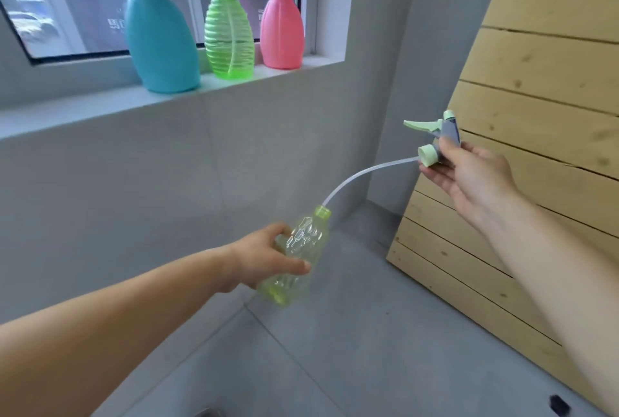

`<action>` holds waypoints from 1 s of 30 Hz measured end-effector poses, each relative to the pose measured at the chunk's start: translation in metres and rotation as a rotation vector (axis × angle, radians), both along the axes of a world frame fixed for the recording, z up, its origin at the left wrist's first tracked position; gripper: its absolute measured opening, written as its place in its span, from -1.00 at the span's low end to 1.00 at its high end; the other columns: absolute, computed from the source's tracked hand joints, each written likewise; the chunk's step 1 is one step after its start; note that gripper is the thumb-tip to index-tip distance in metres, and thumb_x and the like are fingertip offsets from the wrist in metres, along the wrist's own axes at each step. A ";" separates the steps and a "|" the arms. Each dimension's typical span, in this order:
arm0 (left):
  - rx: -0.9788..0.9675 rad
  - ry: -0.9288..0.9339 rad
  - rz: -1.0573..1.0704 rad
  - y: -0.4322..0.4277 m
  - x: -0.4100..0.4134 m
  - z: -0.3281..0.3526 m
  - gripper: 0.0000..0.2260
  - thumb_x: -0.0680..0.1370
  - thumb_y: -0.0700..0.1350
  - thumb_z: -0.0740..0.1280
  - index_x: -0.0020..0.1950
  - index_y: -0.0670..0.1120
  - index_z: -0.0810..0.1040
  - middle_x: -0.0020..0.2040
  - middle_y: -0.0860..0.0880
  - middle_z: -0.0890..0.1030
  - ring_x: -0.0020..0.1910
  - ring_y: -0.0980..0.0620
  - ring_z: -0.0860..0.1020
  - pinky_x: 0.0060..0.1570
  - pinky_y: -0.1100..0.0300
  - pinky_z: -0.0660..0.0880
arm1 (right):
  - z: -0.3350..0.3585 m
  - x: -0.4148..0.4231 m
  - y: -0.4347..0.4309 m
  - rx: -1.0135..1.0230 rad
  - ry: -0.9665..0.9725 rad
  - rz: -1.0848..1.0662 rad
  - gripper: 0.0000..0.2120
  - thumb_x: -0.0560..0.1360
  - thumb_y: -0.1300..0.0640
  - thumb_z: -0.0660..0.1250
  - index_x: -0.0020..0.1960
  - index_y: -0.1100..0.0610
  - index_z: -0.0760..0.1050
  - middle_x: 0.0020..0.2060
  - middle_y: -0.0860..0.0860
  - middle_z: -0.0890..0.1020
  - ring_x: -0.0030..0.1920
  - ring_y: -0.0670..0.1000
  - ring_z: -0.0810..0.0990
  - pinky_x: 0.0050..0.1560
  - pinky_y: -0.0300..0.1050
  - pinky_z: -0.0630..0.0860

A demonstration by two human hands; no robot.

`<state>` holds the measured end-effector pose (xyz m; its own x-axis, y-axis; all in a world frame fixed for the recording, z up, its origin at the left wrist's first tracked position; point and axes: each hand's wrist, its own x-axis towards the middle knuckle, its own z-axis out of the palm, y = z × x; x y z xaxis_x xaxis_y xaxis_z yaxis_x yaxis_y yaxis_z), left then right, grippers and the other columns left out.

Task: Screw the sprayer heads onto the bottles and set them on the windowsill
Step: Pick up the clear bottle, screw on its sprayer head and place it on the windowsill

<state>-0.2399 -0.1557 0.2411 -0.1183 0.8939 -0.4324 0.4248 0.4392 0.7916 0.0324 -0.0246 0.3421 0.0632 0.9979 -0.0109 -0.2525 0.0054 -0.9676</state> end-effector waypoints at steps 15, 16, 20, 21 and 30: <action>0.089 0.067 -0.068 -0.030 0.021 0.021 -0.26 0.21 0.22 0.59 0.34 0.23 0.43 0.16 0.01 0.64 0.07 0.01 0.68 0.10 0.07 0.65 | 0.008 0.022 -0.044 -0.007 0.003 0.008 -0.87 0.55 0.18 0.36 0.00 0.26 0.56 -0.14 0.13 0.66 -0.18 0.07 0.67 -0.03 -0.05 0.66; 0.098 0.064 -0.078 -0.030 0.022 0.022 -0.25 0.19 0.23 0.59 0.34 0.24 0.43 0.17 0.01 0.65 0.09 0.01 0.68 0.16 0.02 0.64 | 0.005 0.019 -0.044 -0.011 -0.011 0.023 -0.87 0.55 0.19 0.35 0.00 0.26 0.56 -0.12 0.15 0.66 -0.17 0.08 0.67 -0.04 -0.05 0.67; 0.134 0.021 -0.114 -0.026 0.028 0.025 -0.28 0.20 0.22 0.60 0.32 0.23 0.46 0.12 -0.01 0.68 0.08 -0.02 0.70 0.18 -0.03 0.63 | -0.005 0.004 -0.050 -0.003 -0.091 0.177 -0.88 0.56 0.25 0.33 0.06 0.28 0.51 0.01 0.27 0.67 -0.07 0.14 0.68 -0.06 -0.03 0.68; 0.137 0.000 -0.127 -0.026 0.030 0.027 -0.29 0.21 0.21 0.60 0.32 0.23 0.46 0.11 -0.01 0.69 0.08 -0.03 0.70 0.19 -0.04 0.63 | -0.007 0.000 -0.053 0.010 -0.113 0.235 -0.85 0.55 0.28 0.32 0.10 0.31 0.49 0.02 0.28 0.67 -0.05 0.14 0.69 -0.06 -0.02 0.68; 0.131 -0.141 -0.183 -0.028 0.035 0.033 -0.39 0.28 0.14 0.61 0.29 0.20 0.53 0.14 -0.04 0.72 0.14 -0.06 0.70 0.24 -0.09 0.60 | -0.021 -0.022 -0.064 0.106 -0.316 0.465 -0.82 0.60 0.28 0.24 0.19 0.27 0.43 0.03 0.23 0.70 -0.01 0.12 0.67 0.00 0.03 0.65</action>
